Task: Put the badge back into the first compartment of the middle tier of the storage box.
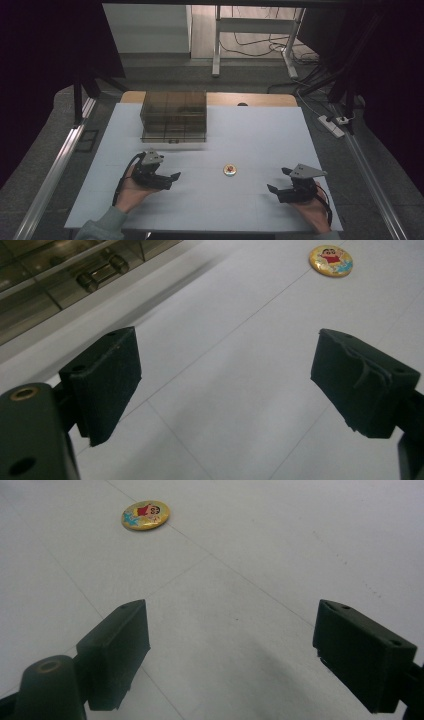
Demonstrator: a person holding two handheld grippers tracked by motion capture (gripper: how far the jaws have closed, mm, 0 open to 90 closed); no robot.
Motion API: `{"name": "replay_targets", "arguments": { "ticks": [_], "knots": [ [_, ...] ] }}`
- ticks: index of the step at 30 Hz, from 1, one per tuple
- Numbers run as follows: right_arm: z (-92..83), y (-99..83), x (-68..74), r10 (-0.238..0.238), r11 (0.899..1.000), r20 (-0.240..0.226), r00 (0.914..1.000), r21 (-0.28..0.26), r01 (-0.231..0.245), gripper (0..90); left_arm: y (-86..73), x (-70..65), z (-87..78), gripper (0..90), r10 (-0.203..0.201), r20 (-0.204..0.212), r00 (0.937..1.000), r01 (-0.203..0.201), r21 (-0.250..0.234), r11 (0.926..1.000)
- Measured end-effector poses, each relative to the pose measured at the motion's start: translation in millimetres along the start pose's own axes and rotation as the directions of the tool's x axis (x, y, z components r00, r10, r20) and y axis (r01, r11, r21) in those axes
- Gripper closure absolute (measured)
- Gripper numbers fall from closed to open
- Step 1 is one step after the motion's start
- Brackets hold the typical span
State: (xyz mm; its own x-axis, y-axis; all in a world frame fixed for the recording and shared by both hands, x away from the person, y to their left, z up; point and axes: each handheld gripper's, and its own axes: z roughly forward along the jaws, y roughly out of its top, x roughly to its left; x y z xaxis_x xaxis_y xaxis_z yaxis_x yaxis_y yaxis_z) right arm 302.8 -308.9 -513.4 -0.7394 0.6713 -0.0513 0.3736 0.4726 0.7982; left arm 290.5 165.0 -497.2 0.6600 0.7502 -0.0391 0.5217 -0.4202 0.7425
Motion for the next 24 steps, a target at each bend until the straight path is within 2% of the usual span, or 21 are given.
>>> {"name": "replay_targets", "arguments": {
  "ticks": [24],
  "knots": [
    [1.8,-0.4,0.2,-0.007,1.0,0.001,1.0,0.01,0.007,14.9,24.3,-14.9,20.1,13.4,0.046,0.041,0.9981,-0.046,0.008,0.9989]
  ]
}}
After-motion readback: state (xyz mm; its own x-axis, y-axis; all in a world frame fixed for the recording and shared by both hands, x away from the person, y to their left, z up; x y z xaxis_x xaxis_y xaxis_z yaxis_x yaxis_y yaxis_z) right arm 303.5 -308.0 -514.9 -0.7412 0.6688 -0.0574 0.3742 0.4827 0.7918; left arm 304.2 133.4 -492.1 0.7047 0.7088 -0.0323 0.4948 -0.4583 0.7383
